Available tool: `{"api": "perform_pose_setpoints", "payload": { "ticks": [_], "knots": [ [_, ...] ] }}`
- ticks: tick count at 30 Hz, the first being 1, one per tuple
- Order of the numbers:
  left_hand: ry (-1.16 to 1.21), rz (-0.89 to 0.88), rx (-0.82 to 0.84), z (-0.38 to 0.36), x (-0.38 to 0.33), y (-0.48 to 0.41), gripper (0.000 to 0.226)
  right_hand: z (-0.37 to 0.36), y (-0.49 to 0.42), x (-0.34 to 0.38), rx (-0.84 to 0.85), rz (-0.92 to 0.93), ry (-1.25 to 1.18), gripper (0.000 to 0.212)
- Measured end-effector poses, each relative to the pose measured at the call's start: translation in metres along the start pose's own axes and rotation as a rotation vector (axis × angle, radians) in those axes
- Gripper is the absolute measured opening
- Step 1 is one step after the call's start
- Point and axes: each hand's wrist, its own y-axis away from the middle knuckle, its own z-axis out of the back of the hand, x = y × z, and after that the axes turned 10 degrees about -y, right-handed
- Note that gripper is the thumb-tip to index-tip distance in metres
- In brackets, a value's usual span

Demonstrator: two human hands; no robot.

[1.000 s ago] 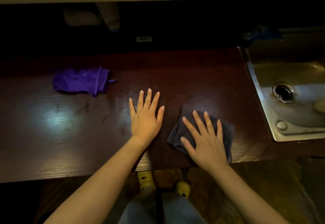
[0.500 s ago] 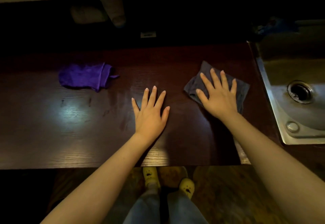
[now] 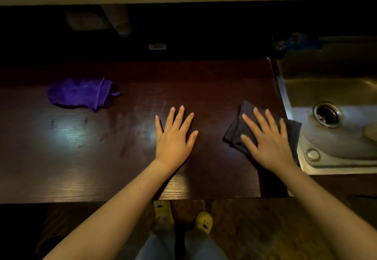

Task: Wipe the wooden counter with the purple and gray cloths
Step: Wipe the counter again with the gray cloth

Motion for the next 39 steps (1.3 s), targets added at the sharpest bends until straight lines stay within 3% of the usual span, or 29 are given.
{"api": "perform_pose_setpoints", "payload": {
  "ticks": [10,21,30,34,39],
  "knots": [
    [-0.021,0.026,0.033,0.000,-0.001,0.000,0.054,0.022,-0.132,-0.026,0.019,0.068,-0.055,0.076],
    [0.001,0.010,0.046,-0.002,0.002,0.001,0.054,0.002,-0.009,-0.015,-0.037,0.014,-0.050,0.069],
    [0.076,-0.037,0.119,0.010,0.010,0.000,0.053,-0.026,0.064,0.061,-0.079,-0.180,-0.065,0.068],
    [0.166,-0.074,0.055,0.017,0.026,0.008,0.048,-0.038,0.064,0.113,-0.065,-0.103,-0.084,0.066],
    [0.189,0.029,-0.019,0.028,0.061,0.021,0.045,-0.053,0.054,0.168,-0.004,0.035,-0.079,0.066]
  ]
}}
